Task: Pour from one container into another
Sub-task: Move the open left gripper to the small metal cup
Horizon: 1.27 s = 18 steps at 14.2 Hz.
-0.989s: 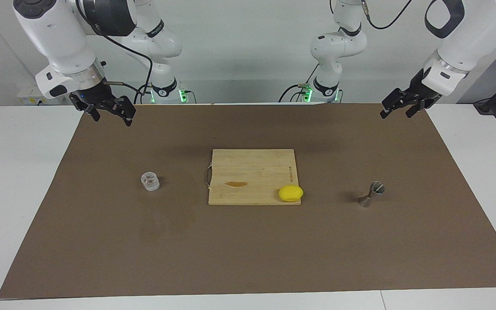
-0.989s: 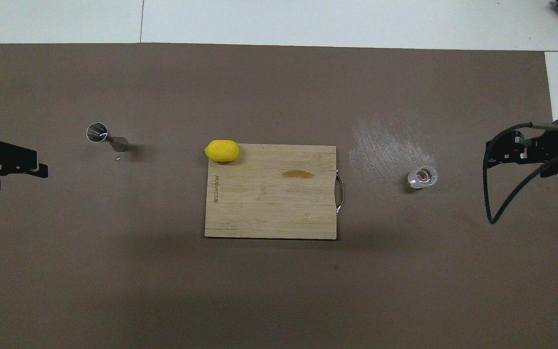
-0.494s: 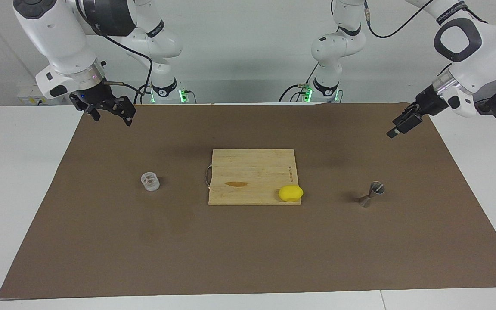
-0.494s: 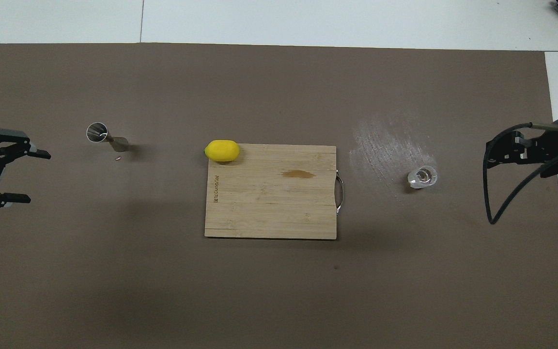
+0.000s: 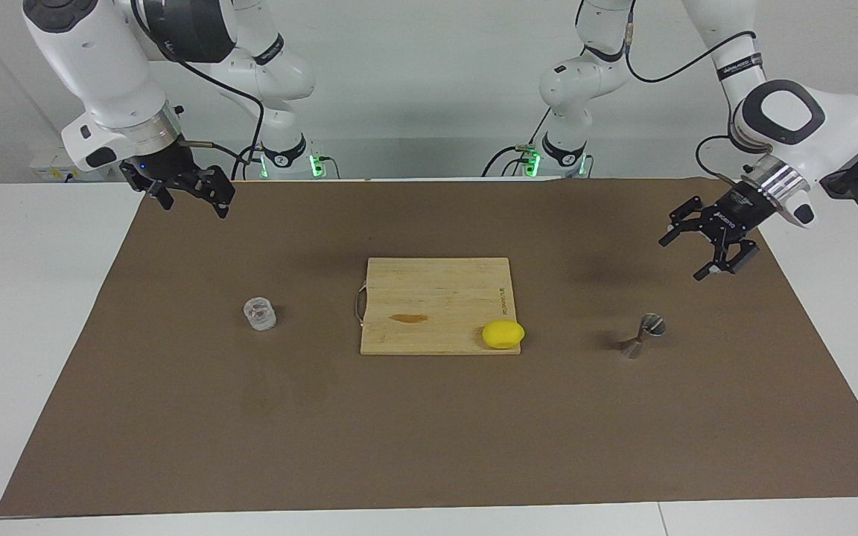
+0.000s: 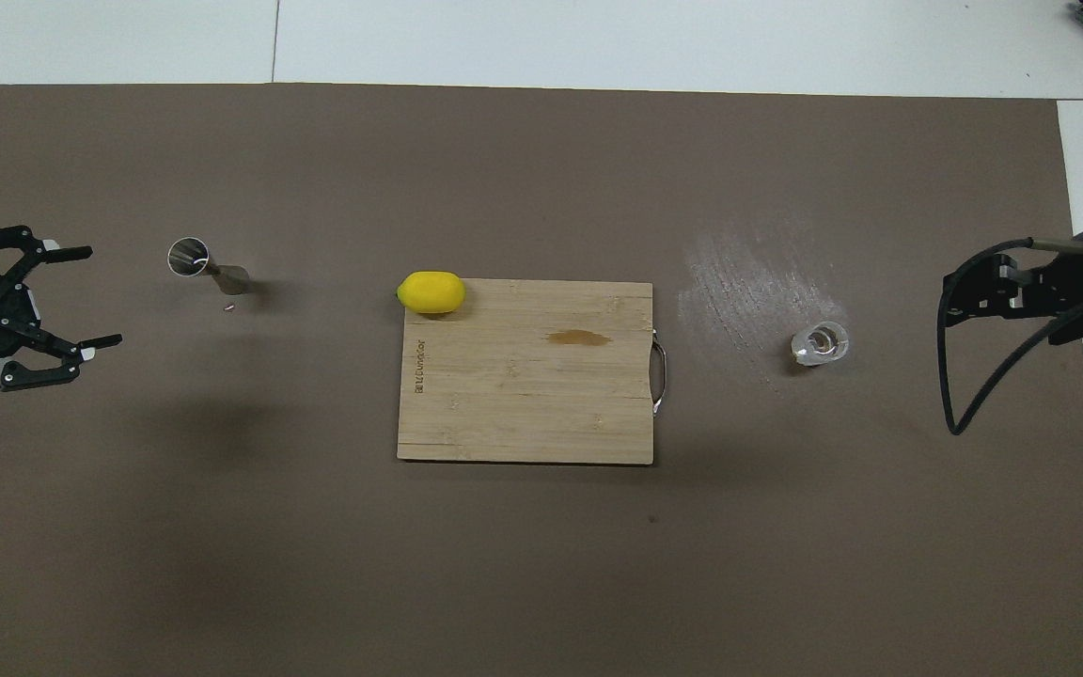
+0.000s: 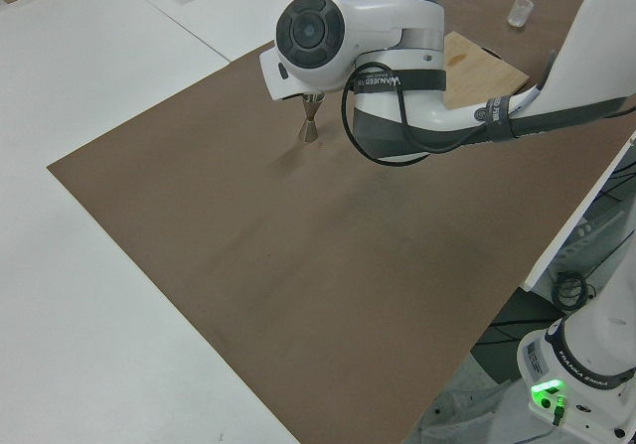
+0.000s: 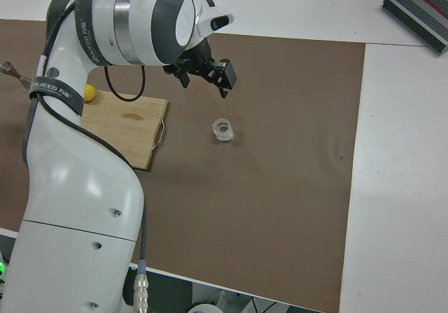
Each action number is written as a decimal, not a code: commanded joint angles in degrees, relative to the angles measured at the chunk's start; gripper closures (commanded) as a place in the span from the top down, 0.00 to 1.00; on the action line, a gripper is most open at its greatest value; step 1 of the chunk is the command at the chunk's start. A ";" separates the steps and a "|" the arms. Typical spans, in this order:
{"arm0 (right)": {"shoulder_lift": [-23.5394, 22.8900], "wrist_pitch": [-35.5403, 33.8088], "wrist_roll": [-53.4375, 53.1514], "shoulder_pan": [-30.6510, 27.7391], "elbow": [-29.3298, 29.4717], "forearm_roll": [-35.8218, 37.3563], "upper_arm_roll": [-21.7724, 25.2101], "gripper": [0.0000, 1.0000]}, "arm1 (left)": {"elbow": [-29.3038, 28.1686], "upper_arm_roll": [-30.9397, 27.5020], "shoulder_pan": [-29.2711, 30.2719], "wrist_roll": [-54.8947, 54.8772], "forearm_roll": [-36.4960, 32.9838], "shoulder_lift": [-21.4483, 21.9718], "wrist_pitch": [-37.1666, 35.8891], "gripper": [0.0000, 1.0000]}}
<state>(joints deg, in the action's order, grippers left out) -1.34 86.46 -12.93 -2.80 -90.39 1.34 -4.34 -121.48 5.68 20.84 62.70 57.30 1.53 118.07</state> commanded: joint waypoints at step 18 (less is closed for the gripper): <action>0.46 -1.12 -0.86 -0.63 0.13 -0.81 -0.41 1.00 | -14.49 2.05 -6.33 -26.73 61.51 -8.38 16.48 1.00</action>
<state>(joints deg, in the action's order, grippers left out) -1.34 86.46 -12.93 -2.80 -90.39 1.34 -4.34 -136.22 8.02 16.47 38.54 114.75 -6.19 132.22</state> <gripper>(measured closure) 0.000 0.000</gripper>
